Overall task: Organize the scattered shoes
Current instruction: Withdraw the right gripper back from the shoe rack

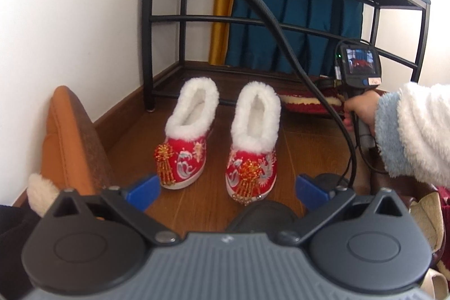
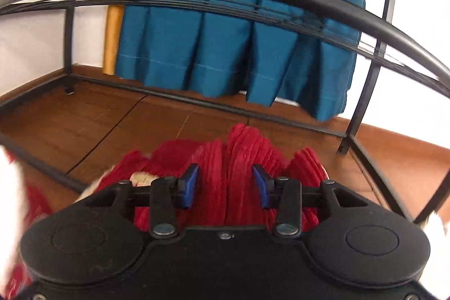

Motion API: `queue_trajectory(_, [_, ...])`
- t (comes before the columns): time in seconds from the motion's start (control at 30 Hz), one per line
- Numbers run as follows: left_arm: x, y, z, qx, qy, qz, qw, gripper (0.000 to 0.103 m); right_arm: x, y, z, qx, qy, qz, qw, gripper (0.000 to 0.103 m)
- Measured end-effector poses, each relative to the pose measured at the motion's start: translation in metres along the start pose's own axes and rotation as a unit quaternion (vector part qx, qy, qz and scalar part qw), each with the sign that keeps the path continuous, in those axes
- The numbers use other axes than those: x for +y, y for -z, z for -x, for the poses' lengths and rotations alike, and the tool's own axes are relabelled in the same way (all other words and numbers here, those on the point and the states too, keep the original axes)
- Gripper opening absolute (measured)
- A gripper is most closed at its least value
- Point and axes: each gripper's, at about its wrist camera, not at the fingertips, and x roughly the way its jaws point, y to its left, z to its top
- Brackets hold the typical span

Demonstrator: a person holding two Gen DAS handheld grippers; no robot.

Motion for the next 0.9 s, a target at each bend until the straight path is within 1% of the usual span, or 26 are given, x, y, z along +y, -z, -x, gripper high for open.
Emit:
queue_trajectory(0.07, [0.0, 0.001, -0.003, 0.003, -0.001, -0.001, 1.0, 0.103, -0.009, -0.001, -0.013, 0.019, 0.002, -0.044, 0.999, 0.056])
queue_trajectory(0.13, [0.001, 0.001, -0.004, 0.006, -0.001, 0.001, 1.0, 0.103, -0.02, 0.005, -0.012, 0.03, 0.001, -0.08, 0.996, 0.077])
queue_trajectory(0.17, [0.002, 0.001, -0.003, 0.005, 0.0, 0.004, 1.0, 0.103, -0.027, 0.01, -0.006, 0.025, -0.002, -0.095, 0.995, 0.082])
queue_trajectory(0.2, [0.002, 0.0, -0.003, 0.003, 0.002, 0.005, 1.0, 0.103, -0.032, 0.015, 0.004, 0.014, -0.003, -0.104, 0.995, 0.092])
queue_trajectory(0.23, [0.002, 0.0, -0.002, 0.0, 0.003, 0.005, 1.0, 0.103, -0.038, 0.021, 0.021, -0.006, -0.008, -0.111, 0.994, 0.099])
queue_trajectory(0.3, [0.001, -0.001, 0.0, -0.002, 0.007, 0.005, 1.0, 0.103, -0.048, 0.032, 0.054, -0.039, -0.034, -0.12, 0.991, 0.103])
queue_trajectory(0.43, [-0.002, -0.006, 0.009, -0.015, 0.012, 0.007, 0.9998, 0.103, -0.065, 0.052, 0.118, -0.061, -0.07, -0.145, 0.985, 0.103])
queue_trajectory(0.47, [-0.003, -0.007, 0.012, -0.02, 0.014, 0.006, 0.9997, 0.103, -0.067, 0.054, 0.135, -0.063, -0.075, -0.149, 0.984, 0.103])
queue_trajectory(0.53, [-0.007, -0.011, 0.019, -0.029, 0.016, 0.001, 0.9995, 0.103, -0.069, 0.054, 0.171, -0.067, -0.065, -0.144, 0.985, 0.103])
queue_trajectory(0.57, [-0.01, -0.013, 0.024, -0.034, 0.017, -0.005, 0.9993, 0.103, -0.069, 0.052, 0.181, -0.061, -0.058, -0.137, 0.987, 0.103])
queue_trajectory(0.63, [-0.015, -0.017, 0.032, -0.04, 0.023, -0.012, 0.9989, 0.103, -0.064, 0.047, 0.202, -0.026, -0.031, -0.113, 0.993, 0.103])
queue_trajectory(0.7, [-0.019, -0.021, 0.042, -0.046, 0.033, -0.016, 0.9982, 0.103, -0.061, 0.044, 0.224, 0.011, -0.018, -0.107, 0.994, 0.103])
queue_trajectory(0.73, [-0.022, -0.024, 0.048, -0.05, 0.037, -0.019, 0.9979, 0.103, -0.06, 0.044, 0.241, 0.024, -0.019, -0.111, 0.993, 0.103])
queue_trajectory(0.9, [-0.035, -0.041, 0.083, -0.06, 0.057, -0.027, 0.9962, 0.103, -0.059, 0.043, 0.311, 0.022, -0.009, -0.14, 0.99, 0.103])
